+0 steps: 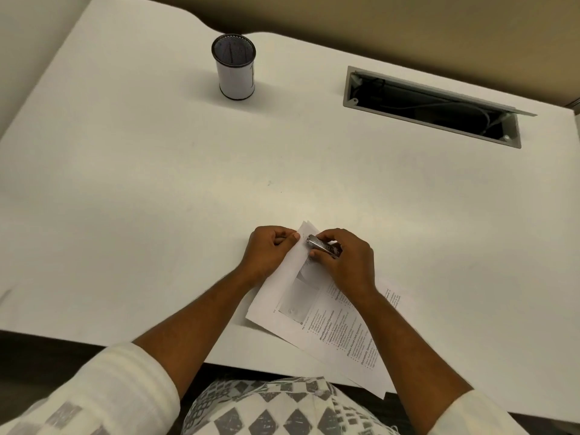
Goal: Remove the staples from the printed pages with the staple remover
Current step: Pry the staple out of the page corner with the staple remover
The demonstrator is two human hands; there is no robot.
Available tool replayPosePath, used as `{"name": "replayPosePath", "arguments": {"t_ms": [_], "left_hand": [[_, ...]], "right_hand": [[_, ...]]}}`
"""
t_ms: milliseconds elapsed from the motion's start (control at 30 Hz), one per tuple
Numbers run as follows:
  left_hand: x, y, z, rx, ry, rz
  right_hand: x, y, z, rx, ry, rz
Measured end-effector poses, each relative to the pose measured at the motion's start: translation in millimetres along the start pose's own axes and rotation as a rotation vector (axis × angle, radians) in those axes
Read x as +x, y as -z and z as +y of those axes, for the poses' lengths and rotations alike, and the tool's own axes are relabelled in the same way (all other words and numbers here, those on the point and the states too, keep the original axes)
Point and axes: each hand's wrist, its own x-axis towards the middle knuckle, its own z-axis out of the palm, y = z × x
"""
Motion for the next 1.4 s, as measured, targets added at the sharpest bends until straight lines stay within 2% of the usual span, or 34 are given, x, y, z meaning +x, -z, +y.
{"name": "replayPosePath", "arguments": {"t_ms": [433,767,1100,1400], "left_hand": [[-1.1,0.8,1.8,-0.014,-0.002,-0.018],[0.4,1.7,-1.1,-0.046,-0.001,-0.019],[0.6,1.7,-2.4,-0.041,-0.011,-0.033],[1.4,2.2,-4.6,-0.056,-0.017,-0.048]], "right_hand": [[3.5,0.0,-1.5,-0.093,0.086,-0.093],[8.0,3.2,2.2,0.086,0.053,-0.173],[8.4,7.7,3.2,0.246,-0.034,-0.158],[11.3,11.3,1.3,0.307,-0.085,-0.206]]}}
